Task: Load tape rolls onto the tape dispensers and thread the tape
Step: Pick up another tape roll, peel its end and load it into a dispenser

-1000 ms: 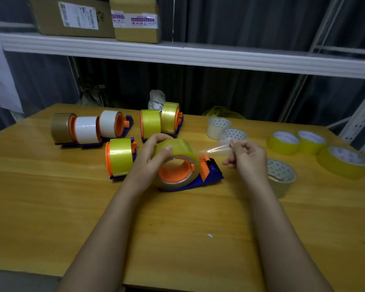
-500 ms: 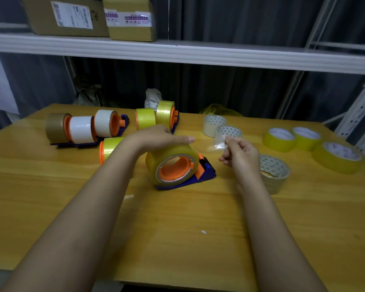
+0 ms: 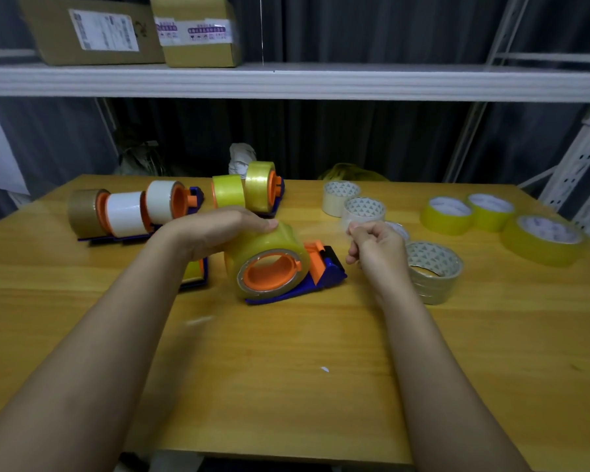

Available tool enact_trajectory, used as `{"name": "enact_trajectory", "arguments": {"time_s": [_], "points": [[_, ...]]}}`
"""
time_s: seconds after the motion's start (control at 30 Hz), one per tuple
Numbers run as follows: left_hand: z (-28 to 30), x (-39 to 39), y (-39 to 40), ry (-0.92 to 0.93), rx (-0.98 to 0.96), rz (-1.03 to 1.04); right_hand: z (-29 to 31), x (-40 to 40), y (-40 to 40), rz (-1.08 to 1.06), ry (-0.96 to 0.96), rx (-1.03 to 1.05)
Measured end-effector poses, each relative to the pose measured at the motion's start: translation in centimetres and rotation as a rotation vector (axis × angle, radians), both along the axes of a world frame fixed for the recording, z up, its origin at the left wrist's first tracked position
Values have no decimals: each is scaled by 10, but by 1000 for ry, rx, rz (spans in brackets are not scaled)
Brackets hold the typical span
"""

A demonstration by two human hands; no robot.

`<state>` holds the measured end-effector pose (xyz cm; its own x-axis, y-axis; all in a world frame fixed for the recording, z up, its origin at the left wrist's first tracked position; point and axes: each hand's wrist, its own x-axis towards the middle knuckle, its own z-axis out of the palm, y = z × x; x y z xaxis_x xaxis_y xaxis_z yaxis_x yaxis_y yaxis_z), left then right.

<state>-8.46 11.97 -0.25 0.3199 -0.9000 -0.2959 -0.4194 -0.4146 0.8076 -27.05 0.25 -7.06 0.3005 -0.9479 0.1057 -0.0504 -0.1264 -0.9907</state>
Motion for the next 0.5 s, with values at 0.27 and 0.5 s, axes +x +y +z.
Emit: {"name": "enact_trajectory", "arguments": {"time_s": [0.27,0.5], "points": [[-3,-10,-1,-24,-39,17,-4,0,-3,-32,75,-20],[-3,-19,-6,-126,-44,-10,-12,1,-12,-66,118,0]]}}
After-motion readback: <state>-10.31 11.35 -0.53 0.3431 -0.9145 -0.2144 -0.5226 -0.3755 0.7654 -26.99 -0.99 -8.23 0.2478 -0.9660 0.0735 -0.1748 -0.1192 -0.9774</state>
